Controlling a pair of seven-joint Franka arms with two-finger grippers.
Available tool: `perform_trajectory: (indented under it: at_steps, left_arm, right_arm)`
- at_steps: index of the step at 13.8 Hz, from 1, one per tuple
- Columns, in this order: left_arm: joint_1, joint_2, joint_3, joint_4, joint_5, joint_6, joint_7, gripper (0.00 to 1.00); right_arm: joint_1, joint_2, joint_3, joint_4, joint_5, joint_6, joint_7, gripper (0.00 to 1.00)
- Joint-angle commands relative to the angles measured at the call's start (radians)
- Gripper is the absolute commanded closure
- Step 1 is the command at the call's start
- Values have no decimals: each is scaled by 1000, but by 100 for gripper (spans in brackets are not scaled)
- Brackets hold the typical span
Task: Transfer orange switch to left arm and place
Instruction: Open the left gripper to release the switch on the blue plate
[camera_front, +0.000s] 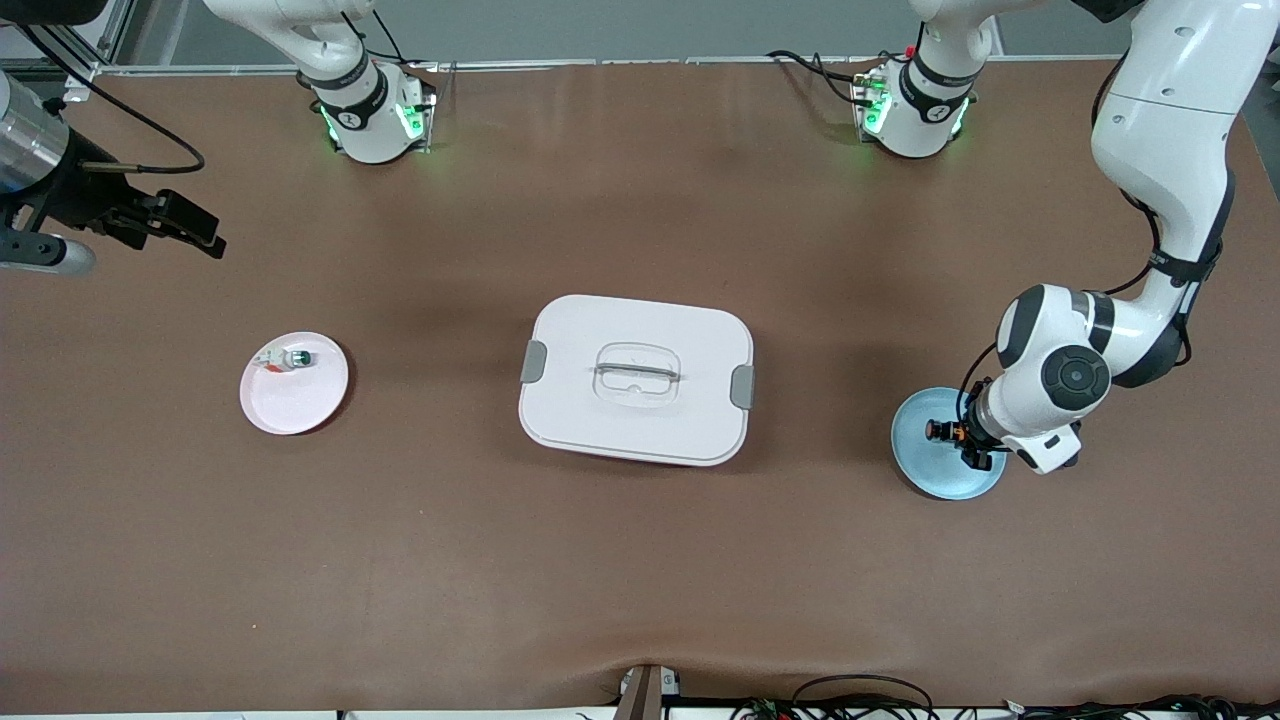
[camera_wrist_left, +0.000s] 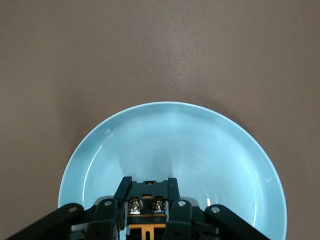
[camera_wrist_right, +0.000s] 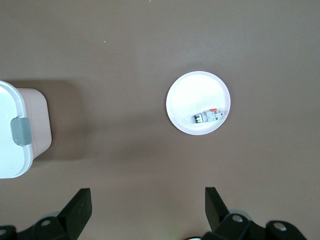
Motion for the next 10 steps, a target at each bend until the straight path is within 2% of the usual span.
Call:
perform_trajectory:
  at_steps: [1,10]
  left_arm:
    - [9,8,-5,2,40,20,-20,94]
    - [9,20,-5,2,44,34,-17,90]
  right_arm:
    - [-24,-22,7,3,12,-14,13,0]
    - [-18,-22,14,19,1,-31,-66,0]
